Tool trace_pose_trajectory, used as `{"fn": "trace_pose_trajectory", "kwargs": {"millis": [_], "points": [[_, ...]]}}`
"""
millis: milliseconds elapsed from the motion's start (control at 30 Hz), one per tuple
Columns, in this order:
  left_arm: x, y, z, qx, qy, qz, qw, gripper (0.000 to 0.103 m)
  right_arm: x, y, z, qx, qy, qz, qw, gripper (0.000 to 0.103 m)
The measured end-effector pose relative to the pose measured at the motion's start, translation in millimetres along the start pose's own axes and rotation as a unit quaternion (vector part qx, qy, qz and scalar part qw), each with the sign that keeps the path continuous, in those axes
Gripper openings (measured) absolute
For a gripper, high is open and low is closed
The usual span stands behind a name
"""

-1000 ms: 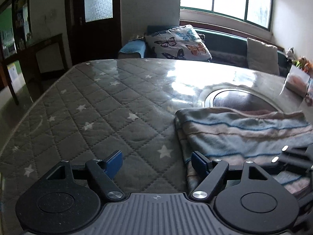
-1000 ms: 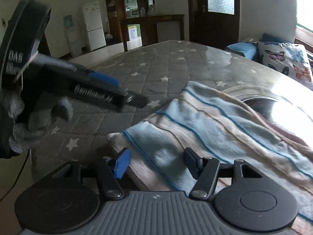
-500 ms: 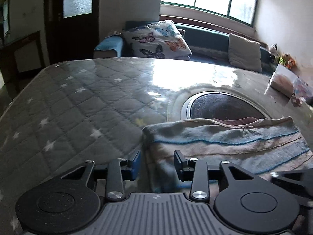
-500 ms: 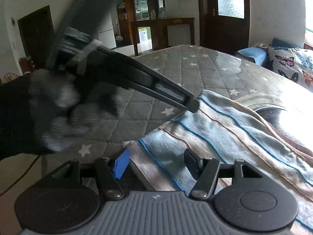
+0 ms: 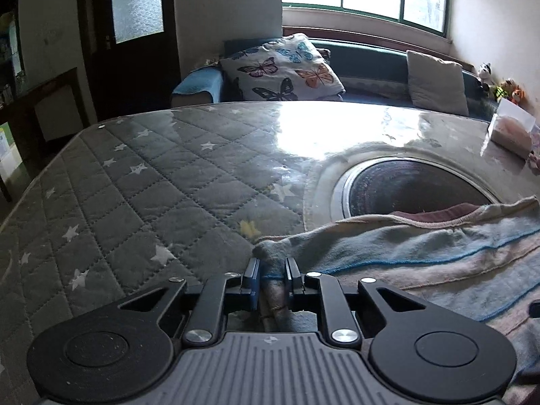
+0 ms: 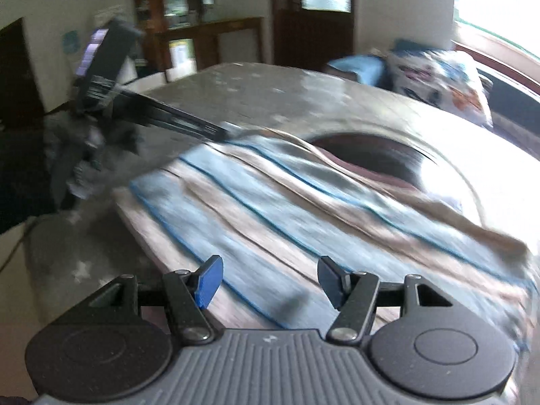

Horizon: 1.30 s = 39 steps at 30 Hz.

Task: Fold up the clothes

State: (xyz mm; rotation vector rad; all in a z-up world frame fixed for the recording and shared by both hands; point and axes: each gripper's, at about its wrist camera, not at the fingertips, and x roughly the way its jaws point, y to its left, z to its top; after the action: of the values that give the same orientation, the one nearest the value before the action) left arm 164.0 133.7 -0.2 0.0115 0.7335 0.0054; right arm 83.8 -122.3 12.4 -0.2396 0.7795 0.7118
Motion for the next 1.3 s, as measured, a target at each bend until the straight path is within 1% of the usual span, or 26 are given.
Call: {"fn": "trace_pose_trajectory", "kwargs": {"millis": [67,200,300,367,533,700,767,800,867,900,933,967,1000,1033,1100,1200,1300], "points": [[-2,3,1,-0.007,0.002,0.006,1.0,0.023,-7,-15,-10,0.019,0.006,-0.016,1.0,0.063],[-17,5,-2,-0.013,-0.002,0.009,0.9999,0.023,-26,-44,-32,0.06,0.007,-0.05,0.997,0.063],[-34,7,-9,-0.023,-0.002,-0.005,0.9997,0.033,-42,-62,-44,0.087,-0.003,-0.059,0.994,0.064],[-47,7,-16,-0.03,-0.004,-0.015,0.9994,0.041,-51,-68,-49,0.097,-0.002,-0.075,0.992,0.064],[-71,2,-37,-0.036,0.0,-0.033,0.9988,0.05,-67,-82,-64,0.116,-0.005,-0.102,0.988,0.063],[-73,-8,-50,-0.034,0.015,-0.027,0.9989,0.051,-78,-108,-72,0.163,-0.027,-0.141,0.976,0.063],[-72,-8,-52,-0.037,0.019,-0.027,0.9988,0.051,-77,-120,-74,0.187,-0.028,-0.146,0.971,0.063],[-71,-8,-53,-0.039,0.021,-0.027,0.9987,0.051,-76,-126,-76,0.2,-0.028,-0.147,0.968,0.06],[-70,-8,-54,-0.044,0.025,-0.029,0.9983,0.049,-75,-128,-78,0.209,-0.029,-0.142,0.967,0.054],[-69,-8,-55,-0.047,0.028,-0.032,0.998,0.049,-74,-129,-78,0.213,-0.03,-0.14,0.966,0.049],[-69,-8,-55,-0.051,0.03,-0.035,0.9976,0.047,-74,-130,-79,0.218,-0.03,-0.137,0.966,0.044],[-69,-8,-56,-0.054,0.033,-0.038,0.9973,0.042,-73,-131,-80,0.222,-0.031,-0.135,0.965,0.031],[-68,-8,-56,-0.058,0.036,-0.041,0.9968,0.04,-73,-132,-81,0.226,-0.032,-0.133,0.964,0.023],[-68,-8,-57,-0.061,0.038,-0.044,0.9965,0.038,-73,-133,-82,0.23,-0.032,-0.13,0.964,0.019],[-70,-11,-57,-0.06,0.04,-0.047,0.9963,0.034,-77,-131,-82,0.231,-0.039,-0.13,0.964,0.008],[-73,-18,-56,-0.055,0.046,-0.064,0.9954,0.034,-86,-132,-85,0.226,-0.041,-0.14,0.963,0.007],[-76,-34,-60,-0.049,0.053,-0.09,0.9933,0.034,-100,-137,-93,0.227,-0.038,-0.156,0.96,0.007]]}}
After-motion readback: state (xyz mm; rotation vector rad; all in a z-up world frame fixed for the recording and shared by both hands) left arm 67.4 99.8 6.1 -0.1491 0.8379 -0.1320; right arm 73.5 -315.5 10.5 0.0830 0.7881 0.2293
